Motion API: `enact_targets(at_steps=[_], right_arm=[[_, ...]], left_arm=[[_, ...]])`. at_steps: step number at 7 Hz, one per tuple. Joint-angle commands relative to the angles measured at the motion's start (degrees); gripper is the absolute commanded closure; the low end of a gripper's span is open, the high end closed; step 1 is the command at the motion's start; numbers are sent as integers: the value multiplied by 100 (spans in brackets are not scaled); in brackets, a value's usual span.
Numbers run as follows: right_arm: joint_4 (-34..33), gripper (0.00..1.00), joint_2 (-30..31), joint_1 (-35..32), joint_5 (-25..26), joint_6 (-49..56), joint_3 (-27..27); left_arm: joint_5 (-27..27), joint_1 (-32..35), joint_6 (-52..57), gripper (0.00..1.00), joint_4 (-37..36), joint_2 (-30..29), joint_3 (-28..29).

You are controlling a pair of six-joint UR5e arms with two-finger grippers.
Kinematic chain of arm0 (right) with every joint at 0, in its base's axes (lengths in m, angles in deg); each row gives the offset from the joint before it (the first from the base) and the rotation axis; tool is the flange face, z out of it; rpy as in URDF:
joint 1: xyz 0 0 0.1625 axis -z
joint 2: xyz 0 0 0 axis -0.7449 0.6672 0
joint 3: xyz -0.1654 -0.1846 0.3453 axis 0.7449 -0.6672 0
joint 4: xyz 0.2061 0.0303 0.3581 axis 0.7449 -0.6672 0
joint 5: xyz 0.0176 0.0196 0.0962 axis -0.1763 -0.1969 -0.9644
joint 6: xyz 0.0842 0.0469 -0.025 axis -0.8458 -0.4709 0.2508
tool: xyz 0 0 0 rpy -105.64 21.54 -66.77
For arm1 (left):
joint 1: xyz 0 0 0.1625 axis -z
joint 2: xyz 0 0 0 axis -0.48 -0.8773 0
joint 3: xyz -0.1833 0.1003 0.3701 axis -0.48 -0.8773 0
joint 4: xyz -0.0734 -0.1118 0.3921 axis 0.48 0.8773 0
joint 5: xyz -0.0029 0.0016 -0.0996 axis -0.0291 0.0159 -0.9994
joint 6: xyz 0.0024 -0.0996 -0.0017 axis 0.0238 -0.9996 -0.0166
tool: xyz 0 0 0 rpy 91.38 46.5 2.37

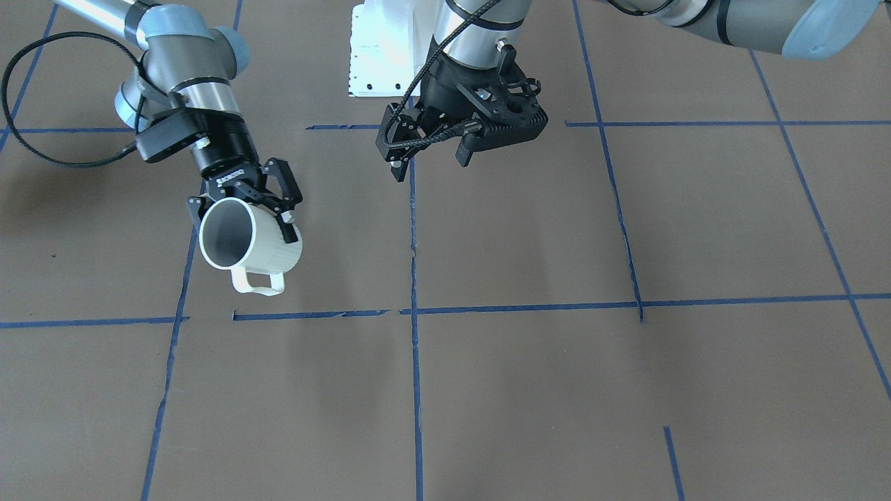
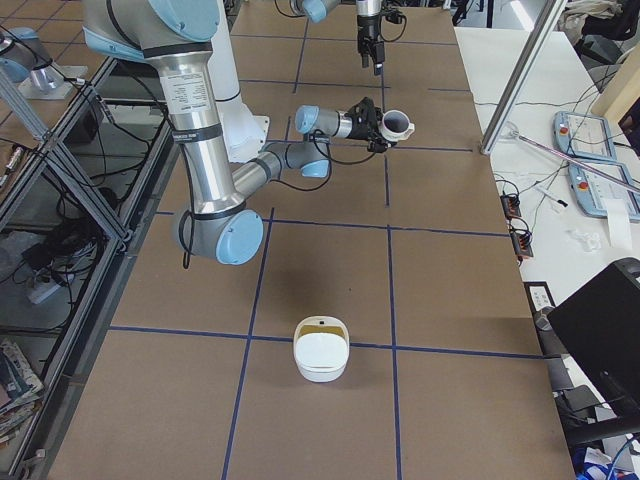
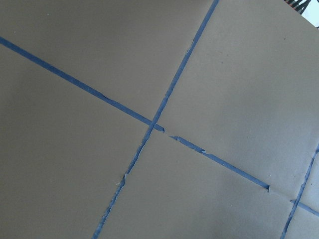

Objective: Left arm hands cup to right arm to dump lemon

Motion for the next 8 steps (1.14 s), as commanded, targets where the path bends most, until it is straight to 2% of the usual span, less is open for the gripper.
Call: enact_targets(at_steps=[1,3,4,5,6,8], right_arm=[[-1591,92,-698,591,779,478,12],[-1807,91,-947,1041,1326,665,12],[-1807,90,-964,1121,1328,682,-6],[-1825,86,-990,1218,1320,717,-32],[-1825,86,-991,1254,1346,1126,-24],[-1842,86,-1034,1263,1495,1315,-76]], left_arm=[[-65,156,735,2,-14,-16,302],[-74,218,1176,2,-5,-34,444],[-239,210,1177,2,-14,-129,462],[-380,192,1160,2,-240,-531,836],[-477,192,1169,2,-347,-665,1083],[-845,192,1177,2,-609,-640,920]])
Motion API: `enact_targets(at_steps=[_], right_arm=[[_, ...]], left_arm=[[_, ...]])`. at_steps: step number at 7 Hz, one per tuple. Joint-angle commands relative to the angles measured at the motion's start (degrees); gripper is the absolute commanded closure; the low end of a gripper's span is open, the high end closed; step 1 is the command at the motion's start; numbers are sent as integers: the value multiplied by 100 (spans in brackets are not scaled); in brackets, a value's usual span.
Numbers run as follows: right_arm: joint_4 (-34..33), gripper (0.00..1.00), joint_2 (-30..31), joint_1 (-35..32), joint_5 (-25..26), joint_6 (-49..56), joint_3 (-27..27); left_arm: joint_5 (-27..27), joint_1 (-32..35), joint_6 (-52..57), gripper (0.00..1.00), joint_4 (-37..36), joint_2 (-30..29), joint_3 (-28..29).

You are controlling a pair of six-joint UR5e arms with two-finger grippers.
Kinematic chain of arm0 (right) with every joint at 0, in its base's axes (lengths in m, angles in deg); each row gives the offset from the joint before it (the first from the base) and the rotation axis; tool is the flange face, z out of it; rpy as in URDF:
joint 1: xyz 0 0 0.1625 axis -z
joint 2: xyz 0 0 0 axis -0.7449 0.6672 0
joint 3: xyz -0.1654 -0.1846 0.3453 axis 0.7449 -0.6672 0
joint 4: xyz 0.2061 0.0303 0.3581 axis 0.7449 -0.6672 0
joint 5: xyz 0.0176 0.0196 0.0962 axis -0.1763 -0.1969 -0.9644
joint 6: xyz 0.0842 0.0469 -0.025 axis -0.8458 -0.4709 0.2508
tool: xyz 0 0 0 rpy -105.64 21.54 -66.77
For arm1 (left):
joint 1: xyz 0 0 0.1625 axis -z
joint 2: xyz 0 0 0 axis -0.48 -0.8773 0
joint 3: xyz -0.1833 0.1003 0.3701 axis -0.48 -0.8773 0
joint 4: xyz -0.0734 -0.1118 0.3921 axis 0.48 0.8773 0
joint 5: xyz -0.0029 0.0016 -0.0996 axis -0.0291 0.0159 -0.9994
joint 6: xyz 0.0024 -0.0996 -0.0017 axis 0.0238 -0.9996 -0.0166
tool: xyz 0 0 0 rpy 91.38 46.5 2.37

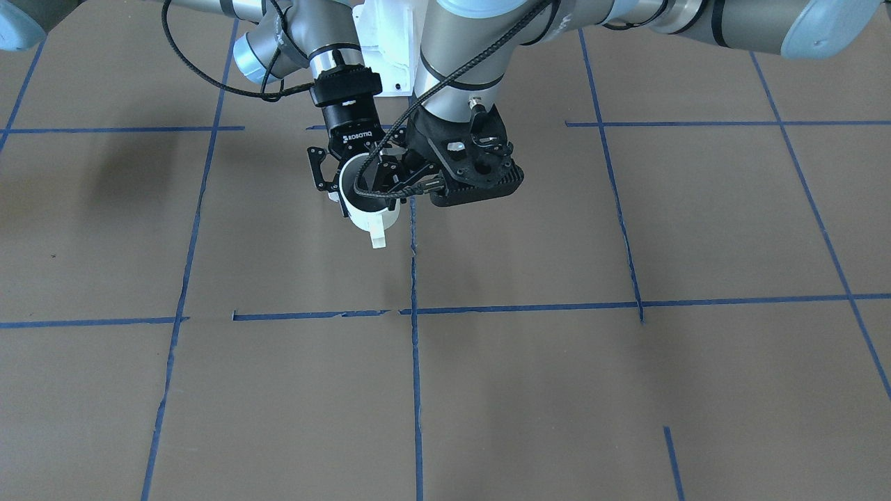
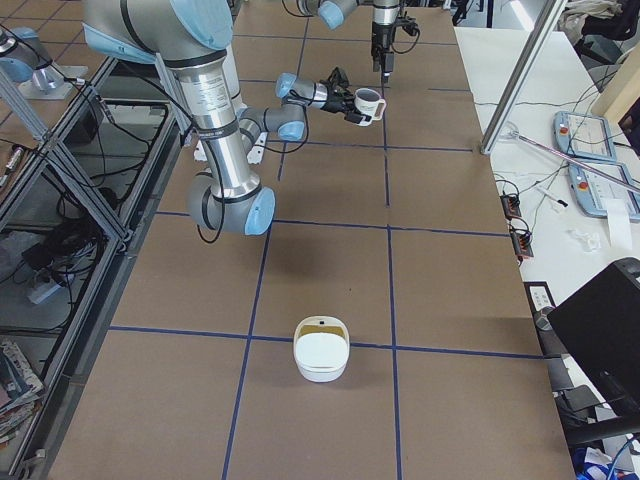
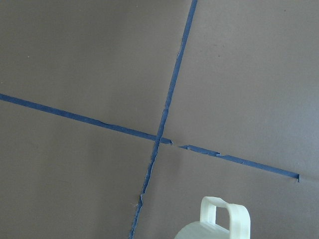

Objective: Left arm hands cup to right arm to dump lemon

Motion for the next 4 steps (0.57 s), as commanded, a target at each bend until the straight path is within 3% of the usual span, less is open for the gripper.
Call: enact_targets(at_steps=[1,4], right_arm=[[-22,84,-183,11,149,110,-191],[-5,83,-272,63,246,180,-307]], left_arm=[[-340,-1,7,5,-216,-13,-127],[-350,-79,77,14,-207,49,-119]])
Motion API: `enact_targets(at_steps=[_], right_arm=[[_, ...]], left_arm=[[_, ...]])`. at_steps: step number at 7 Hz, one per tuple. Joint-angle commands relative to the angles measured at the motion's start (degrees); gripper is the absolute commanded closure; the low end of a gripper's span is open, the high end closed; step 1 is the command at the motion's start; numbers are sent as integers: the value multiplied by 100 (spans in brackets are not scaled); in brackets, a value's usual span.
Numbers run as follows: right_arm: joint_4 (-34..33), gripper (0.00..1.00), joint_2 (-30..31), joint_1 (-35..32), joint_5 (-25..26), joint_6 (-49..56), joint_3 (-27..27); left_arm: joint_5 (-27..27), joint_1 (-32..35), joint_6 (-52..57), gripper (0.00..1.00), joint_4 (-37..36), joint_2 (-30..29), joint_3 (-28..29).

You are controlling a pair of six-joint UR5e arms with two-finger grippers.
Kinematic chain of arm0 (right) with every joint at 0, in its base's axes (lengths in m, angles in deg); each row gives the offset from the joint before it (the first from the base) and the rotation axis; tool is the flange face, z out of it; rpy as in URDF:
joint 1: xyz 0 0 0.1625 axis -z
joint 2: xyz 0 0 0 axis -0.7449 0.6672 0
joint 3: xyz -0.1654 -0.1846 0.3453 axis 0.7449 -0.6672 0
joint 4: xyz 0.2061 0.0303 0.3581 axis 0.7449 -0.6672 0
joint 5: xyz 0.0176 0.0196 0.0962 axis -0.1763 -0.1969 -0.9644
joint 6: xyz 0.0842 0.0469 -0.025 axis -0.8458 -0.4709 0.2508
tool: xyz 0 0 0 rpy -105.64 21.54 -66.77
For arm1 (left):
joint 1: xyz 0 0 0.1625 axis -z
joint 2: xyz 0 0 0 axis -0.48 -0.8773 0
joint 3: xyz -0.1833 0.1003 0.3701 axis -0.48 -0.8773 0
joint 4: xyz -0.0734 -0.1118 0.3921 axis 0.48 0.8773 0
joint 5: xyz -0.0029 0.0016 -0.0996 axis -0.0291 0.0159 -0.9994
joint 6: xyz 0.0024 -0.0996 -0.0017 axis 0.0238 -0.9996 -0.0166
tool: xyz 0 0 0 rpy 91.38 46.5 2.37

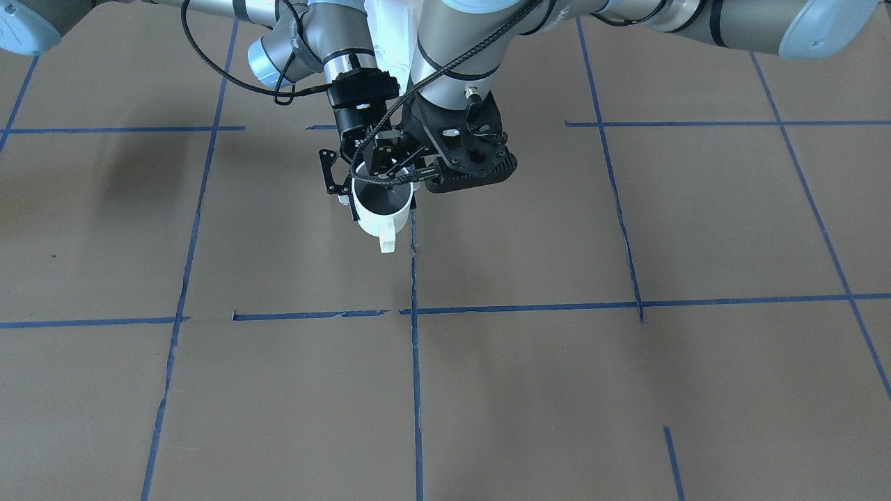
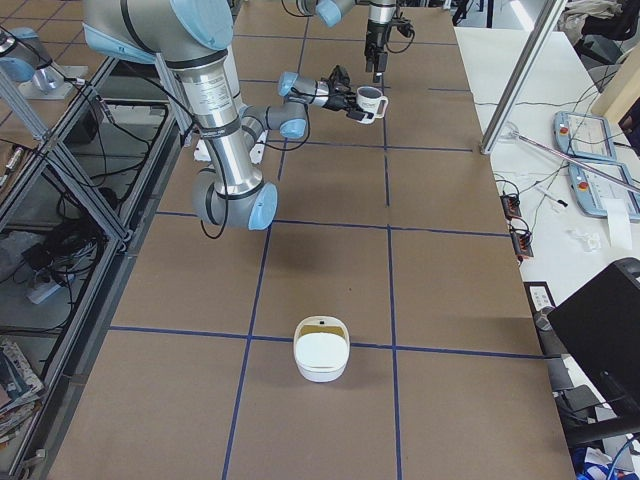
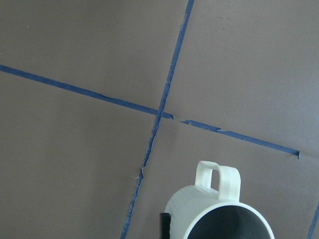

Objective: Left arm hands cup to right arm to dump lemon

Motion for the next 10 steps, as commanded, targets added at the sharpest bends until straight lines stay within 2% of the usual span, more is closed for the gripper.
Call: enact_targets(at_steps=[1,3,4,5,7,8,9,10], right_arm=[[18,83,-24,46,20,43,23],[18,83,-24,46,20,51,6],[9,83,-16,46,20,52,-12],[9,83,-16,46,20,52,6],[18,83,-16,46,20,60,23],[27,77,-24,46,20,139,41],[27,29,-33,46,-14,174,50],[44,0,-51,46,-15,175,50]], left_arm=[[16,-133,63,15,0,34,36],[68,-274,64,24,0,34,54],[69,-275,64,44,-9,35,19],[86,-275,64,58,-9,95,10],[86,-275,64,77,-9,105,10],[86,-275,64,94,-9,105,10],[78,-275,64,100,-9,87,10],[77,-275,64,100,-27,70,10]])
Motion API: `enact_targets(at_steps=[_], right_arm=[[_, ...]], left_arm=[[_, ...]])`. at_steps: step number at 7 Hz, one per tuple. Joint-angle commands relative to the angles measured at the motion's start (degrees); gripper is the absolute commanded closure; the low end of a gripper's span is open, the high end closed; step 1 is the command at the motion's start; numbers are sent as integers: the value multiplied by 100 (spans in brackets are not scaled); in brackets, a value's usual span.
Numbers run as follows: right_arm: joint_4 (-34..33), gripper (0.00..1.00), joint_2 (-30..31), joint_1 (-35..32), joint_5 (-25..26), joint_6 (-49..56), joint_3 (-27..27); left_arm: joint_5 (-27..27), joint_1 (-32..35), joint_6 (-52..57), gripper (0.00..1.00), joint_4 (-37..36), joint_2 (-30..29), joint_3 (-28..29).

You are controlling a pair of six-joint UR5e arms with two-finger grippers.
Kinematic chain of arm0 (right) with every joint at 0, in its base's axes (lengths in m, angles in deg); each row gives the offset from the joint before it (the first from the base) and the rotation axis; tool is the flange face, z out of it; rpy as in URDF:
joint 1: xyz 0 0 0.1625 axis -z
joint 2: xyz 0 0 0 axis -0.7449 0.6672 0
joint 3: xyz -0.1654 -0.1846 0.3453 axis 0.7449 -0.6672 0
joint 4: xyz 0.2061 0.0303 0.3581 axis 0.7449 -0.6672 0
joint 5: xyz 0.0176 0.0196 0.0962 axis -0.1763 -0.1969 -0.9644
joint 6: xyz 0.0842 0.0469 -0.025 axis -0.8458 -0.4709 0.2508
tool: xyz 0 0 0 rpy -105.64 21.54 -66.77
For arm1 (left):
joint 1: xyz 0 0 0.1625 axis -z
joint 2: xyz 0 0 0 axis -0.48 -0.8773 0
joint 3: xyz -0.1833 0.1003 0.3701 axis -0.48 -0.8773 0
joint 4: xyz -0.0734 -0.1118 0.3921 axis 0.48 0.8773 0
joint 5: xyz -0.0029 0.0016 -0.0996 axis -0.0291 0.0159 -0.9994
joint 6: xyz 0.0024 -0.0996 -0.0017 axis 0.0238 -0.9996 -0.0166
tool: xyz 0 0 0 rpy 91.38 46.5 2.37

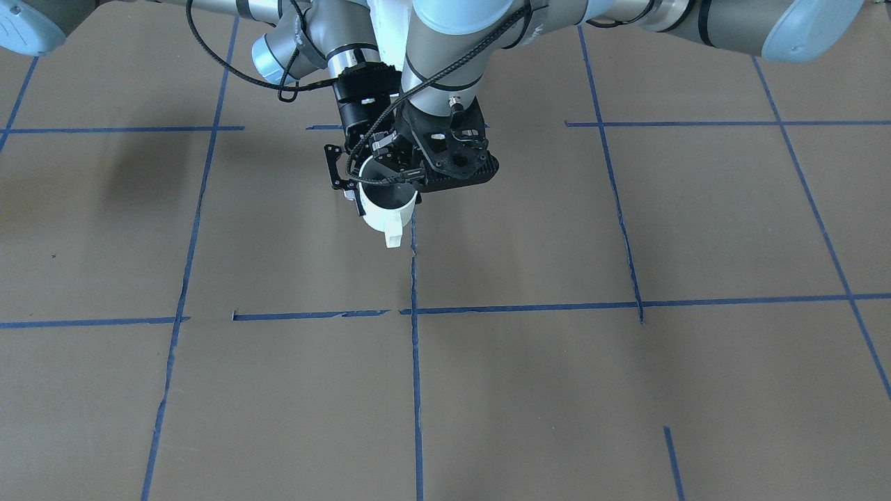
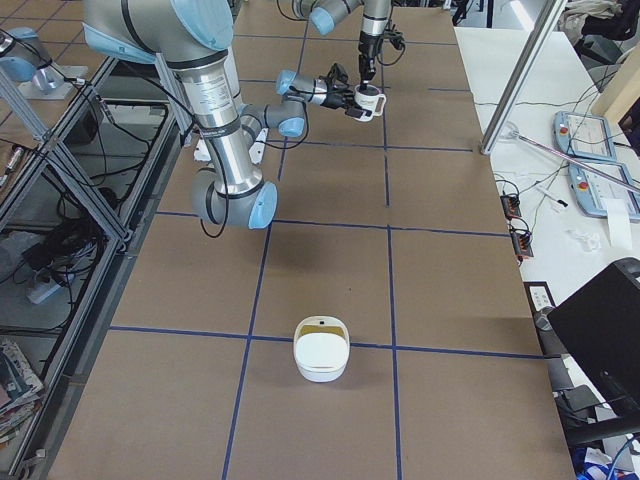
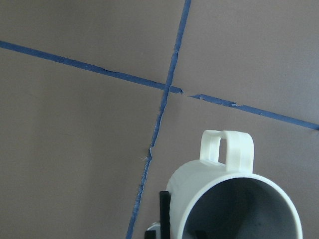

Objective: Left arm hands cup to right arm to dump lemon

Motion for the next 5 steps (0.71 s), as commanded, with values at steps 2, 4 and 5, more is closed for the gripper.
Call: enact_targets(at_steps=[2,4,5], right_arm=[[-4,0,83,185,21,12,-62],[31,0,119,230,12,12,-385],[57,0,136,230,3,20,-431]], left_arm=[[-14,-2,-9,100,-26,-30,-60],[-15,16,-9,100,-209,-47,-375],[3,120,-9,100,-220,-39,-403]])
